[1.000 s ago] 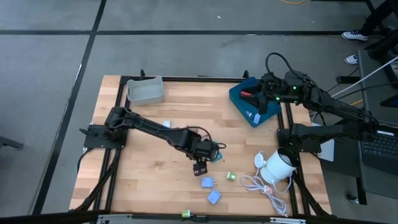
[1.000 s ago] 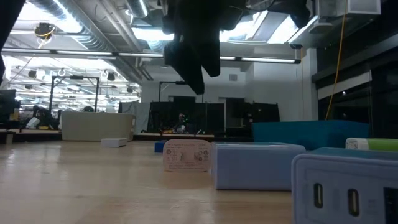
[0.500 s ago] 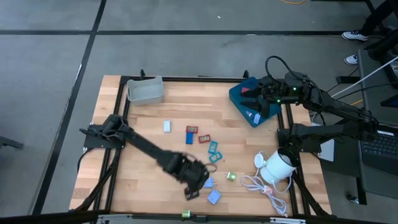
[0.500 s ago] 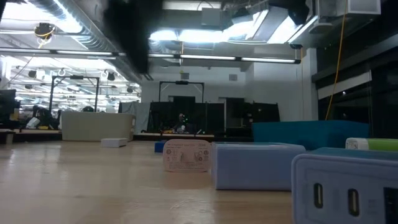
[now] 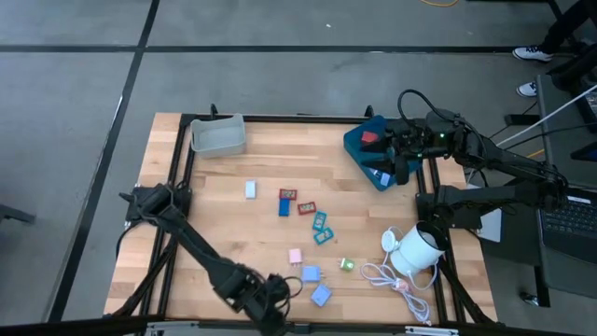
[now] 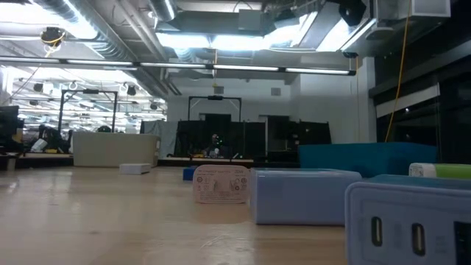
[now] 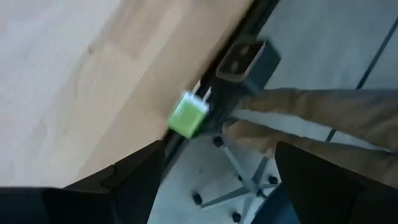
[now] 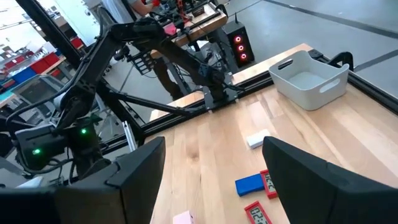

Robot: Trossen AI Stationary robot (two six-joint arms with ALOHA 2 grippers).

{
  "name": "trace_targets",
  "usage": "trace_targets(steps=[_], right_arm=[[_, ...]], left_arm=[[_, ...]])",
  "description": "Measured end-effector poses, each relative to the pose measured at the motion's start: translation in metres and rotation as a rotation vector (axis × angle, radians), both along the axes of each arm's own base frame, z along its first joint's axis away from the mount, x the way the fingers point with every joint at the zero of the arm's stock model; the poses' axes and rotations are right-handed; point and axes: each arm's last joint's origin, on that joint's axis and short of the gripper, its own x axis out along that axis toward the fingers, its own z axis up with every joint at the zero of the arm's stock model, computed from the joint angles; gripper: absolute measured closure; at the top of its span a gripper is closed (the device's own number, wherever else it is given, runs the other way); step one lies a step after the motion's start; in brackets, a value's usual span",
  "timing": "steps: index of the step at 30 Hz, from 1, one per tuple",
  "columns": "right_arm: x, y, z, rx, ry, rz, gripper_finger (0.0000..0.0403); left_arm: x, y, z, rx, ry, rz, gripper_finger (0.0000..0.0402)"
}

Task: Pick & Place Office items
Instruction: Put the bottom green charger adapter into the blue bin

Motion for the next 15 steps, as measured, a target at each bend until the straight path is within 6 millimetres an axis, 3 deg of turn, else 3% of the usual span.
trace_targets(steps=[7,15], right_arm=[[0.000,0.000,0.000,0.000,0.000,0.000,0.0126],[0.000,0.000,0.000,0.003,-0.001,0.011,0.0126]], left_arm=[[0.004,-0.013,-0.033,0.046,0.028,-0.146,0.0105],[0.012,-0.015,-0.042,0.111,-0.054,-0.287,0.0106]])
